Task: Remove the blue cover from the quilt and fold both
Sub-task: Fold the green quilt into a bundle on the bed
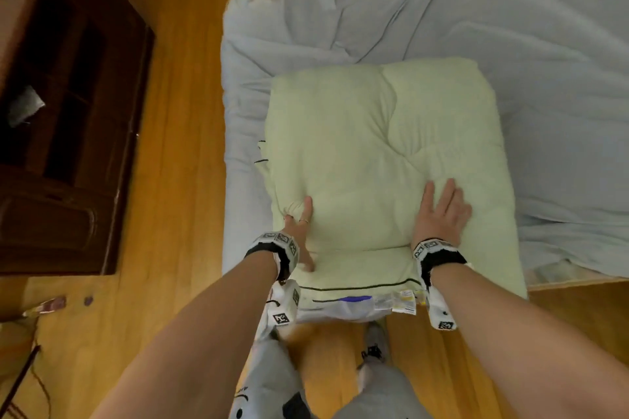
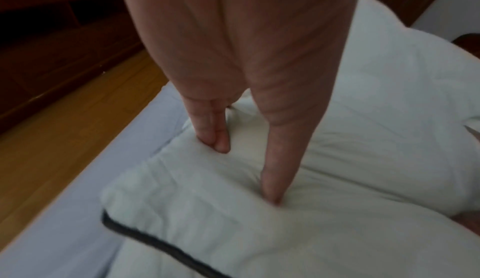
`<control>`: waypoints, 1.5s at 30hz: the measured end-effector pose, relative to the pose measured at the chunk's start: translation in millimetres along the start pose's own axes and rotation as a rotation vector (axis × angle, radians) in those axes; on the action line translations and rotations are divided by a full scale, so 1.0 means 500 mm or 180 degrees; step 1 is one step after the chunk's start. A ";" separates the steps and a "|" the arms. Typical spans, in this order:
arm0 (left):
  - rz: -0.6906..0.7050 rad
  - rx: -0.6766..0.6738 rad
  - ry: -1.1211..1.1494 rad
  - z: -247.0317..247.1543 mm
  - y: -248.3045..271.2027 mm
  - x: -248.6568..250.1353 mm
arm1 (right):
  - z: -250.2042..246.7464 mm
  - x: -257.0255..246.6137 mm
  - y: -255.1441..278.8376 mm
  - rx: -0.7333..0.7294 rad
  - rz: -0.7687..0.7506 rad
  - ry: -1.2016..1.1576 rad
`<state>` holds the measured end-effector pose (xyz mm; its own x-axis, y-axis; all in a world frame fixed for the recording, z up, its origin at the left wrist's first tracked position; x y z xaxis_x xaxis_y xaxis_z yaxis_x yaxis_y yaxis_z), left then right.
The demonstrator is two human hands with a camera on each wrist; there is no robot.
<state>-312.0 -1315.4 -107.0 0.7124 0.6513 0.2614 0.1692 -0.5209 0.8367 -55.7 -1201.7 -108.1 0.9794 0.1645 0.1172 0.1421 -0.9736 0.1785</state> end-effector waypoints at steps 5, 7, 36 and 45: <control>0.0431 0.0007 -0.0302 -0.069 0.048 -0.076 | -0.105 -0.204 0.094 0.0003 -0.0318 -0.0143; 0.0641 0.0110 -0.0275 -0.098 0.049 -0.131 | -0.112 -0.276 0.115 -0.0446 -0.0377 -0.0309; 0.0042 -0.0851 0.1442 -0.203 -0.345 -0.366 | 0.068 -0.642 0.080 -0.1680 0.2189 -0.0126; 0.0269 -0.1157 0.2055 -0.129 -0.448 -0.190 | 0.092 -0.486 0.037 -0.1744 0.2676 0.0044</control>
<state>-461.4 -1225.2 -288.2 0.1523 0.8701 0.4688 -0.1840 -0.4411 0.8784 -284.4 -1266.8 -178.4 0.7293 -0.5380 0.4227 -0.6842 -0.5680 0.4574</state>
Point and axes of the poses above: each hand's wrist, its own y-axis away from the middle knuckle, its own z-axis out of the palm, x = y × z, the point moved 3 cm from there along -y, towards the middle knuckle, and after that the axes turned 8 degrees about y, right-handed, at the moved point
